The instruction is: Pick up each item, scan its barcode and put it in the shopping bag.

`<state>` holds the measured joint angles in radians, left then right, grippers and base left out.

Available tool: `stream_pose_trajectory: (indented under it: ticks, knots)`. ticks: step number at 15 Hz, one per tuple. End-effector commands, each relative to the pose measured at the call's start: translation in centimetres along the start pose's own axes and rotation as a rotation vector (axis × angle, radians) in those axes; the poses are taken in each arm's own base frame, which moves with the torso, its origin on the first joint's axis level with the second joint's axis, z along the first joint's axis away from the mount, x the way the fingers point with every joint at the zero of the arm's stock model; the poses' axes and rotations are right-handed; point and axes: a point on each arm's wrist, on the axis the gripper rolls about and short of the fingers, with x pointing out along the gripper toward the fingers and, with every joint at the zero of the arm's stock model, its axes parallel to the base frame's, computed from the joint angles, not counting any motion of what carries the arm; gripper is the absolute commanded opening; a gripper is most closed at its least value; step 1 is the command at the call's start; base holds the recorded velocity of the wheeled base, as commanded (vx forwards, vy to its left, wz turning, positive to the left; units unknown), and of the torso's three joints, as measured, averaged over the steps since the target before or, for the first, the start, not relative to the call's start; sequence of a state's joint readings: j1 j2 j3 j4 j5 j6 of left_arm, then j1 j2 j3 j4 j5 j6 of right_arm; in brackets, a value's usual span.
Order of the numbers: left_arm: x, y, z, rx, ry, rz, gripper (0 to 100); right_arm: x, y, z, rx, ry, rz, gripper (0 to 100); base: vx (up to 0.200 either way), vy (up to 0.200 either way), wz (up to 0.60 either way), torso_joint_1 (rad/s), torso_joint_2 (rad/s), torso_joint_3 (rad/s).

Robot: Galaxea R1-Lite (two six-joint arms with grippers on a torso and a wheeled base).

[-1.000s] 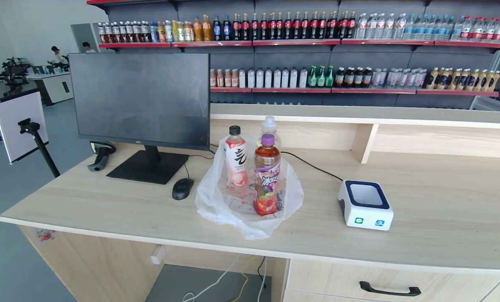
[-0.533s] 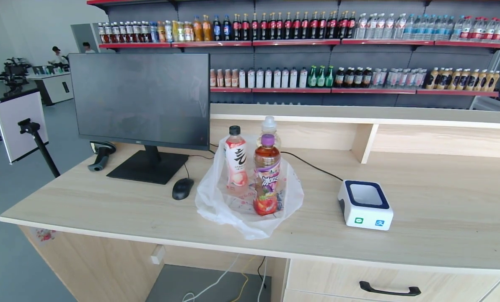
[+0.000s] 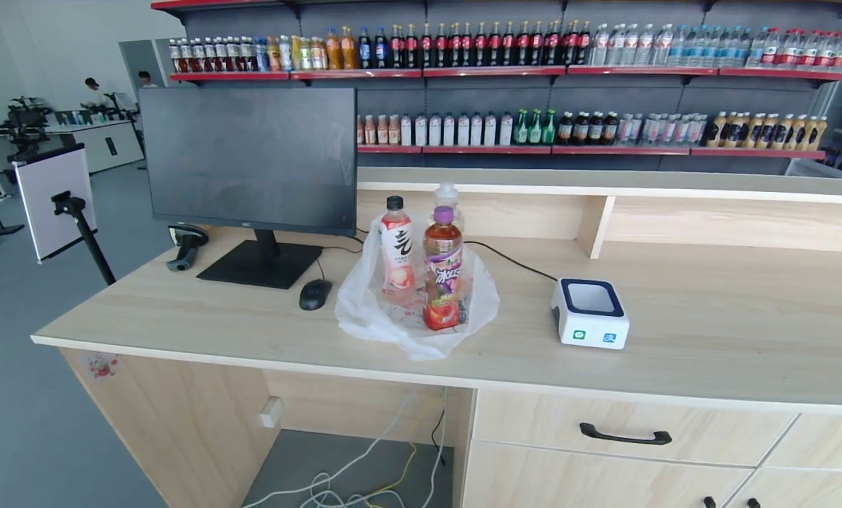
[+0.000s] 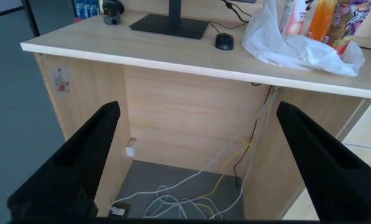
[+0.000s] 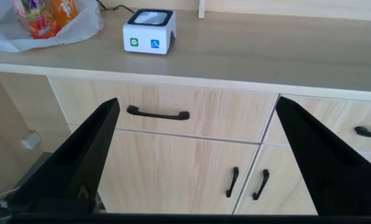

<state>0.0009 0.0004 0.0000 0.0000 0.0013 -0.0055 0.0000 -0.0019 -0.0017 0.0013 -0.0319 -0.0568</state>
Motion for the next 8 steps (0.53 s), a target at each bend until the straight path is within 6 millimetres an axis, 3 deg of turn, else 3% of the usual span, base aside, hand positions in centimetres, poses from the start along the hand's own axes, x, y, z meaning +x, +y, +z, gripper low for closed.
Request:
stream_pose_trajectory:
  ticks: [1, 3, 6, 8]
  knots:
    - [0.00, 0.00, 0.00, 0.006, 0.000, -0.001, 100, 0.02, 0.00, 0.00, 0.000, 0.002, 0.000, 100, 0.000, 0.000, -0.60, 0.002, 0.00, -0.002]
    - [0.00, 0.00, 0.00, 0.006, 0.000, -0.001, 100, 0.02, 0.00, 0.00, 0.000, 0.002, 0.000, 100, 0.000, 0.000, -0.60, 0.007, 0.01, 0.002]
    - [0.00, 0.00, 0.00, 0.004, 0.000, -0.001, 100, 0.02, 0.00, 0.00, 0.003, 0.002, 0.000, 100, 0.000, 0.000, 0.00, 0.000, 0.00, 0.000]
    - [0.00, 0.00, 0.00, 0.006, 0.000, -0.001, 100, 0.02, 0.00, 0.00, 0.006, 0.002, 0.000, 100, 0.000, -0.200, 0.00, 0.005, 0.00, -0.002]
